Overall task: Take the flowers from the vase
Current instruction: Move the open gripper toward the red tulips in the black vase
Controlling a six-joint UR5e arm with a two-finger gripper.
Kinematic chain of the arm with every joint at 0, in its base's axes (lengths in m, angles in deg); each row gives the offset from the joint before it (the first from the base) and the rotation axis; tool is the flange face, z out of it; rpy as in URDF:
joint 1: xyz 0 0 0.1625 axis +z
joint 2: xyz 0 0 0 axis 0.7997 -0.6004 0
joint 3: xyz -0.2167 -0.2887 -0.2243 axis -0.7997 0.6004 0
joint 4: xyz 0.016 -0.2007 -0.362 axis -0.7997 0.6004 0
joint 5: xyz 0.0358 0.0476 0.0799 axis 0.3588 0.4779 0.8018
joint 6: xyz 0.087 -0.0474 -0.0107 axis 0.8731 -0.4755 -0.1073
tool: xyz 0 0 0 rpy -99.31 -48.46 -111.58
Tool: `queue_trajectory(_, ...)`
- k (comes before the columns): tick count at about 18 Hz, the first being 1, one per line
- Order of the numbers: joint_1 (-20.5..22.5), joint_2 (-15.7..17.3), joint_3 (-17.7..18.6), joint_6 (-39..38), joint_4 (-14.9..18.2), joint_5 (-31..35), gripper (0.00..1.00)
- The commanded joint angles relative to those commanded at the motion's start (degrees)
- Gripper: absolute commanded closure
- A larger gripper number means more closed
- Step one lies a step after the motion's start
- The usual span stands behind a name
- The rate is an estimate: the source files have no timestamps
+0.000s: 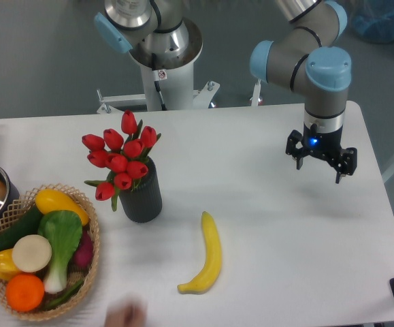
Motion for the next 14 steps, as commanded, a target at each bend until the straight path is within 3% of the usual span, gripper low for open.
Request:
queue_trajectory(6, -0.79, -0.26, 0.26, -0.44, -0.09, -0.18, 0.0)
queue_trajectory(8, -1.05, 0.0, 2.19, -0.44, -0.26, -1.4, 0.0)
queue_trajectory(10, -1.76, 2.01, 3.77, -0.44, -0.26, -2.89, 0.0)
queue_trajectory(14, -0.62, 6.93, 8.33, 0.0, -0.18, -13.42, 0.0)
